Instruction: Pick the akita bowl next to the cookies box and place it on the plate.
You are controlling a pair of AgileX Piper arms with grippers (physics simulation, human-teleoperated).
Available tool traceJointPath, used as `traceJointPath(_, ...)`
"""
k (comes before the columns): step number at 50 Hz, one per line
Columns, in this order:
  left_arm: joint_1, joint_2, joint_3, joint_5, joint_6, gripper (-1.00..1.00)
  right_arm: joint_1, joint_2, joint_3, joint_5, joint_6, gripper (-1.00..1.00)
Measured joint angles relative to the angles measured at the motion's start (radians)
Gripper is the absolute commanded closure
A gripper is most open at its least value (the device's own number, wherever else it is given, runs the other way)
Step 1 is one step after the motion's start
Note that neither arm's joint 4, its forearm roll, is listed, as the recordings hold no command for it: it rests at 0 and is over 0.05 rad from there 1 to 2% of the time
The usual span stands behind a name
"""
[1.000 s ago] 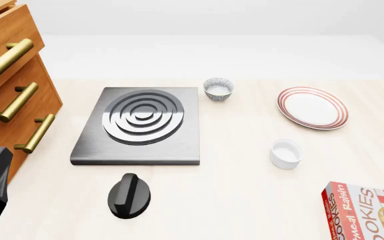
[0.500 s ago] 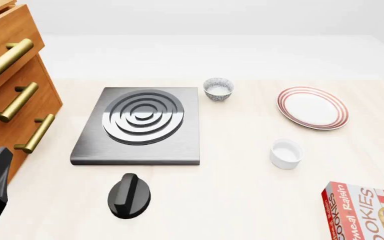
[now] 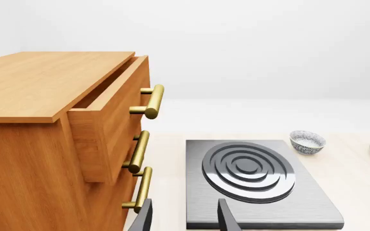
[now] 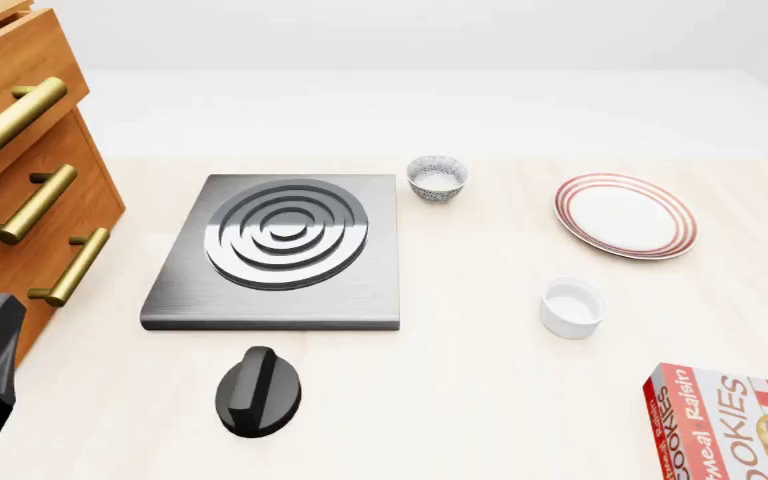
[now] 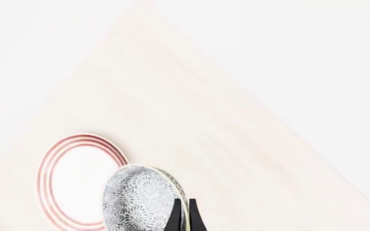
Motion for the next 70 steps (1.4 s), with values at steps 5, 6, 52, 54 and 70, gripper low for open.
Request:
traceJointPath(5, 0.000, 0.000, 0.000, 0.000, 0.000, -1.00, 0.040, 0.008, -0.007, 0.004, 0.035, 1.00)
traceJointPath(6, 0.000, 0.000, 0.000, 0.000, 0.000, -1.00, 0.049, 0.011, -0.009, 0.005, 0.042, 1.00)
traceJointPath(52, 0.000, 0.000, 0.000, 0.000, 0.000, -1.00, 0.279, 0.077, 0.018, -0.163, 0.220, 1.00)
traceJointPath(54, 0.000, 0.000, 0.000, 0.000, 0.000, -1.00, 0.284, 0.074, 0.034, -0.181, 0.229, 1.00)
traceJointPath(70, 0.000, 0.000, 0.000, 0.000, 0.000, -1.00, 0.314, 0.062, 0.163, -0.333, 0.292, 1.00)
